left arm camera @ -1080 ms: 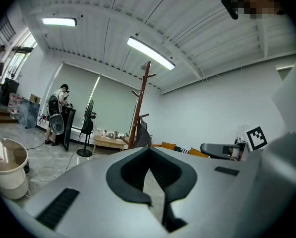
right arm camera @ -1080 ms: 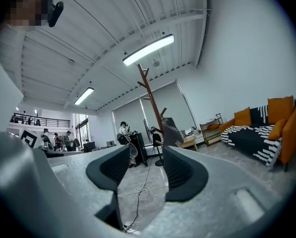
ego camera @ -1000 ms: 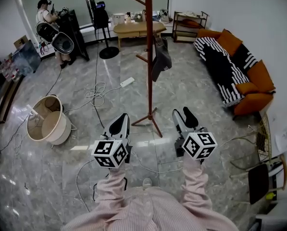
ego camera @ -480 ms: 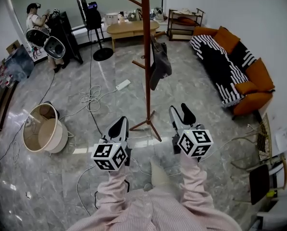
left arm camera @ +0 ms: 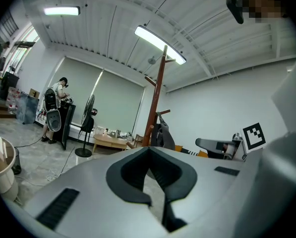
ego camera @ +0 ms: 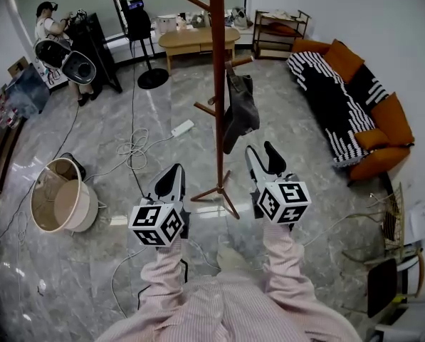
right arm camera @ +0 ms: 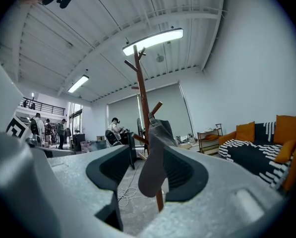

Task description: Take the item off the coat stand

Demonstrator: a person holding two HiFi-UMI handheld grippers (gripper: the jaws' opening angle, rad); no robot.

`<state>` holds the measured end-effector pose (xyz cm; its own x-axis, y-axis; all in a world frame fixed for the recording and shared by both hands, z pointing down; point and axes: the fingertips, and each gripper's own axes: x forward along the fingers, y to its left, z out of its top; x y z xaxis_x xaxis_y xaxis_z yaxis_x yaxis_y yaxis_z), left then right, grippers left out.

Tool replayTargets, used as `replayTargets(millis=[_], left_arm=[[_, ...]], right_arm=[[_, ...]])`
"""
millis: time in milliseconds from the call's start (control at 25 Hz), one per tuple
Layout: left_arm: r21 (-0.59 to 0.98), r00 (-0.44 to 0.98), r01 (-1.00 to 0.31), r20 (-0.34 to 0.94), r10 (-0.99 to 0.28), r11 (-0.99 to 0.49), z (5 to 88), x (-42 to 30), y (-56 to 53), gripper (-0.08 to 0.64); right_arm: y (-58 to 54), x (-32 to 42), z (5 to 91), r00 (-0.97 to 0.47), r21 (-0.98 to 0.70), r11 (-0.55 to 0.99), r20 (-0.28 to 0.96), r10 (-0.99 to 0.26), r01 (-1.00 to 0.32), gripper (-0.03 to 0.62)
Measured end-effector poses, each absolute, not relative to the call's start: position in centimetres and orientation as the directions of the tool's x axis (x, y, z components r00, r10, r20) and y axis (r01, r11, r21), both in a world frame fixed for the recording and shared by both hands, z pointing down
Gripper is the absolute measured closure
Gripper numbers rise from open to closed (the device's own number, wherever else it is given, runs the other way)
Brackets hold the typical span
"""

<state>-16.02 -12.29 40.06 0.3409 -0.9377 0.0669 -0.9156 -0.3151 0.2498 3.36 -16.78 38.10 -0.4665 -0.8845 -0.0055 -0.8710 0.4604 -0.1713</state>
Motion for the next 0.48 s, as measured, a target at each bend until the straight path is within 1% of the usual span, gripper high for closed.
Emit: replayTargets(millis=[160,320,480], left_arm=[[0.251,0.334,-0.918,0.069,-0.94,-0.308,39.8,-15.4,-16.3,0.558],[0.255,0.32,-0.921,0.07,-0.945,-0.293,39.4,-15.1,-19.7,0.558],[0.254,0.311,-0.924,0.073,-0.947,-0.284,39.4,-14.7,-22.6,0.558]], right_arm=[[-20.9,3.0,37.7,-0.487,-0.134,0.482,0.004,-0.873,-0.866,0.396],[-24.6,1.9,36.6,-0.517,-0.06,0.516,0.015,-0.856,-0.855,0.357],[-27.6,1.0,36.2,-0.54,-0.005,0.54,0.03,-0.841,-0.841,0.348]])
